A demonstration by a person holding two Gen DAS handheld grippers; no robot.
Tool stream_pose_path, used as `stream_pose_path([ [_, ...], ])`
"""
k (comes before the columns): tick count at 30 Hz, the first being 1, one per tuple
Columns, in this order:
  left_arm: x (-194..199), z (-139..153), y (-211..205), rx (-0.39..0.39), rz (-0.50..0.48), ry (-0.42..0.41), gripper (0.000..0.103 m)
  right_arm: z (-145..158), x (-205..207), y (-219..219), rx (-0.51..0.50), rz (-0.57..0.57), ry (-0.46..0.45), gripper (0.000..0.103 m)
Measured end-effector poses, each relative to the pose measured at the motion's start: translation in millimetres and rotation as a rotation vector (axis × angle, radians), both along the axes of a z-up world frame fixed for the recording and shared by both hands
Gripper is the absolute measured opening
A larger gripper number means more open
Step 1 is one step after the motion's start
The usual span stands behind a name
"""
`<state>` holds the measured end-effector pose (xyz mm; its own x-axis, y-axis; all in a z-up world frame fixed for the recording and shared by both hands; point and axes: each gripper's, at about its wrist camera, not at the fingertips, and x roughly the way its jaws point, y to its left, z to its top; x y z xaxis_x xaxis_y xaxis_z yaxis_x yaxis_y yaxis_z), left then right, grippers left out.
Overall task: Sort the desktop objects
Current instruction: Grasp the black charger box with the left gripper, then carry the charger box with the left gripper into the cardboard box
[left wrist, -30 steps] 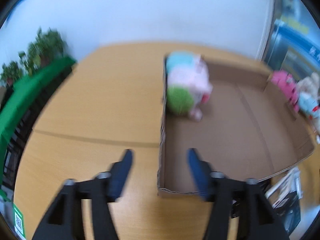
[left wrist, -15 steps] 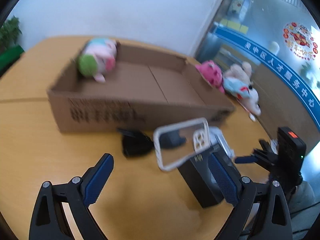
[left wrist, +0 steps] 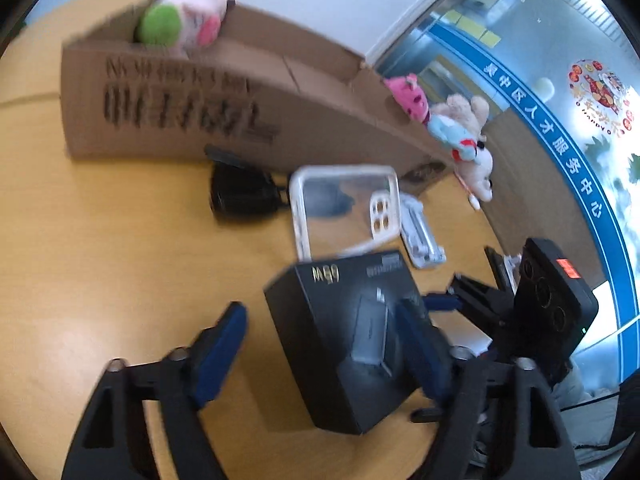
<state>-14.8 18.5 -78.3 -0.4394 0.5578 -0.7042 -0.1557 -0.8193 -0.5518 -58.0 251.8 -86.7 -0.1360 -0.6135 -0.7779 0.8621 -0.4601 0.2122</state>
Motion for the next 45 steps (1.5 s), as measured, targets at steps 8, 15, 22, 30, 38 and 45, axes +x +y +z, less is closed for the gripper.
stream_pose_path([
  [8,6,-15,6,0.071,0.006,-0.055,0.062,9,9,-6,-0.003,0.023,0.107,0.102],
  [15,7,-8,11,0.031,-0.009,-0.022,0.054,-2,5,-13,0.057,-0.020,0.150,0.101],
  [22,14,32,11,-0.039,-0.001,0.114,0.051,23,9,-11,0.018,-0.072,0.202,0.100],
  [30,-6,124,1,-0.090,0.017,0.356,0.051,101,-8,-18,-0.040,-0.113,0.410,0.100],
  [38,-62,208,4,-0.121,0.045,0.575,0.051,181,-58,-27,-0.071,-0.143,0.604,0.100],
  [45,-119,274,-3,-0.153,0.056,0.709,0.051,246,-114,-34,-0.119,-0.138,0.728,0.100],
])
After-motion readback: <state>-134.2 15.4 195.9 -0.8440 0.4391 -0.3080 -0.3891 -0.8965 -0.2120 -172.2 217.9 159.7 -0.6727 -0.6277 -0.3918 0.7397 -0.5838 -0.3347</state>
